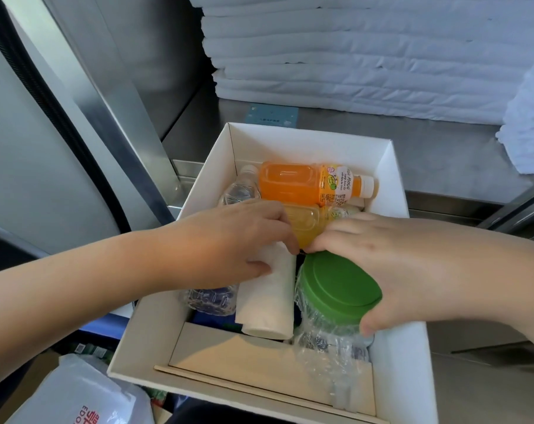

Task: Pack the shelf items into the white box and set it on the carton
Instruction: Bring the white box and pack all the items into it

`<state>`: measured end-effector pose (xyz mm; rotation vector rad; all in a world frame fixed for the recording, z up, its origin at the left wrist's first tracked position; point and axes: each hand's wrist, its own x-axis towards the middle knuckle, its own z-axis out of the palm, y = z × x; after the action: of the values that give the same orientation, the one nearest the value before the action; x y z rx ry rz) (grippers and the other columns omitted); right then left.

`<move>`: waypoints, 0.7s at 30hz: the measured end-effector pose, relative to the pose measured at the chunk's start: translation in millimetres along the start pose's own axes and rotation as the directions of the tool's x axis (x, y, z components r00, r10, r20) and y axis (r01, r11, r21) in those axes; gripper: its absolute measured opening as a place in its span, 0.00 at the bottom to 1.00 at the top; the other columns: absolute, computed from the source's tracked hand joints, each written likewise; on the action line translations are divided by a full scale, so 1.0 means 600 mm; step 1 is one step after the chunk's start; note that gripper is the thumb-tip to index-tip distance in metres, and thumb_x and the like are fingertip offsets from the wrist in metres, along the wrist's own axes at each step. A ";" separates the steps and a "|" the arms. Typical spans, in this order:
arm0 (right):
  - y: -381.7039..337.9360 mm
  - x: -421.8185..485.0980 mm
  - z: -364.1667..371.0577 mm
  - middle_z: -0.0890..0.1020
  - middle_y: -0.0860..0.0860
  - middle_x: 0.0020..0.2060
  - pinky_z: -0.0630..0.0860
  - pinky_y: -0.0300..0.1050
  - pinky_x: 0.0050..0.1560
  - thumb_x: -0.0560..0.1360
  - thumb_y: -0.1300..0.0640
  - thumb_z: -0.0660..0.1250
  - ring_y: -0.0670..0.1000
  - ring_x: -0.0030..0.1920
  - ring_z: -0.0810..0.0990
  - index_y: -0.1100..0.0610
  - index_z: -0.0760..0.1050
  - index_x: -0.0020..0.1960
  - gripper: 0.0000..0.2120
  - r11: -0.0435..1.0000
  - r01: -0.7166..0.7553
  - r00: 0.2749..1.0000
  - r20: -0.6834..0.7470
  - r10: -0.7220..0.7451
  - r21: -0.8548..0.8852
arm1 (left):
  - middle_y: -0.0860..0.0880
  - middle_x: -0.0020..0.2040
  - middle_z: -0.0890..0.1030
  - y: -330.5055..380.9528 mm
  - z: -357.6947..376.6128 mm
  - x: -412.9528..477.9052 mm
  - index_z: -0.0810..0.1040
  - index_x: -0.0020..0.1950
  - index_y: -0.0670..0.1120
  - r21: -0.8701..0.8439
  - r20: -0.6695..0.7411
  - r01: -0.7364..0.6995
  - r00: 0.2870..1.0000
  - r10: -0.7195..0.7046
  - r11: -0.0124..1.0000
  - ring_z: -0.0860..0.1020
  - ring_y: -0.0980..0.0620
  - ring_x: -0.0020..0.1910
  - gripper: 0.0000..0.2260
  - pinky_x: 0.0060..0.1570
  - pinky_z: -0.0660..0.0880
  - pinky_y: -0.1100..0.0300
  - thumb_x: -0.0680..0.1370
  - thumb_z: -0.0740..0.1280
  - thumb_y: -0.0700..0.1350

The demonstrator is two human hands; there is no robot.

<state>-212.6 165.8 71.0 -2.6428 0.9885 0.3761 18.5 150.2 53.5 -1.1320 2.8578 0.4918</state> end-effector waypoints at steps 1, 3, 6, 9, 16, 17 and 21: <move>0.001 0.001 0.000 0.61 0.31 0.56 0.65 0.33 0.54 0.58 0.34 0.72 0.35 0.57 0.58 0.36 0.52 0.64 0.42 1.000 -0.003 1.000 -0.001 0.003 -0.004 | 0.61 0.58 0.67 0.002 -0.001 -0.002 0.72 0.62 0.60 0.025 -0.023 -0.018 1.000 0.019 1.000 0.62 0.65 0.57 0.17 0.57 0.59 0.71 0.74 0.69 0.48; 0.002 0.005 -0.001 0.62 0.32 0.56 0.68 0.36 0.57 0.57 0.33 0.72 0.37 0.57 0.59 0.37 0.53 0.63 0.42 1.000 -0.017 1.000 0.002 0.017 -0.013 | 0.61 0.58 0.67 0.005 -0.002 -0.006 0.72 0.62 0.60 0.101 -0.034 -0.048 0.998 0.052 0.994 0.60 0.62 0.60 0.17 0.60 0.58 0.66 0.74 0.68 0.50; 0.003 0.010 -0.002 0.63 0.35 0.56 0.71 0.42 0.58 0.55 0.31 0.71 0.39 0.58 0.59 0.37 0.52 0.63 0.44 0.999 -0.046 0.999 0.011 0.046 -0.026 | 0.62 0.58 0.65 0.011 -0.004 -0.016 0.69 0.63 0.61 0.126 0.043 -0.055 0.998 0.050 0.990 0.61 0.62 0.58 0.17 0.60 0.61 0.64 0.74 0.66 0.56; 0.005 0.013 -0.002 0.62 0.35 0.56 0.73 0.45 0.57 0.54 0.30 0.71 0.40 0.58 0.58 0.37 0.51 0.62 0.45 0.998 -0.058 0.998 0.017 0.058 -0.021 | 0.63 0.58 0.60 0.021 0.004 -0.029 0.62 0.65 0.63 0.130 0.141 -0.025 0.990 0.006 0.991 0.65 0.61 0.51 0.25 0.53 0.65 0.64 0.71 0.61 0.68; 0.008 0.019 -0.002 0.61 0.36 0.53 0.72 0.46 0.58 0.51 0.29 0.70 0.41 0.57 0.58 0.38 0.52 0.61 0.45 0.998 -0.053 0.998 0.029 0.055 -0.044 | 0.58 0.61 0.58 0.027 0.020 -0.027 0.58 0.66 0.59 0.189 0.149 -0.036 0.989 0.008 0.981 0.67 0.57 0.52 0.32 0.56 0.67 0.61 0.68 0.66 0.67; 0.008 0.019 -0.002 0.61 0.36 0.53 0.72 0.46 0.58 0.51 0.29 0.70 0.41 0.57 0.58 0.38 0.52 0.61 0.45 0.998 -0.052 0.998 0.025 0.053 -0.046 | 0.58 0.61 0.58 0.028 0.021 -0.026 0.58 0.67 0.59 0.196 0.151 -0.036 0.989 0.006 0.980 0.68 0.55 0.54 0.32 0.56 0.68 0.60 0.68 0.67 0.67; 0.005 0.019 -0.001 0.61 0.36 0.54 0.72 0.46 0.58 0.52 0.29 0.70 0.42 0.58 0.58 0.39 0.53 0.62 0.45 0.996 -0.053 0.998 0.021 0.054 -0.067 | 0.57 0.60 0.58 0.030 0.024 -0.025 0.59 0.66 0.58 0.212 0.143 -0.057 0.989 0.027 0.976 0.68 0.55 0.54 0.32 0.56 0.70 0.59 0.68 0.67 0.67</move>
<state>-206.0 156.9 67.1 -2.6687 1.0590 0.4582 16.2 176.8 46.9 -0.9630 2.7382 0.2431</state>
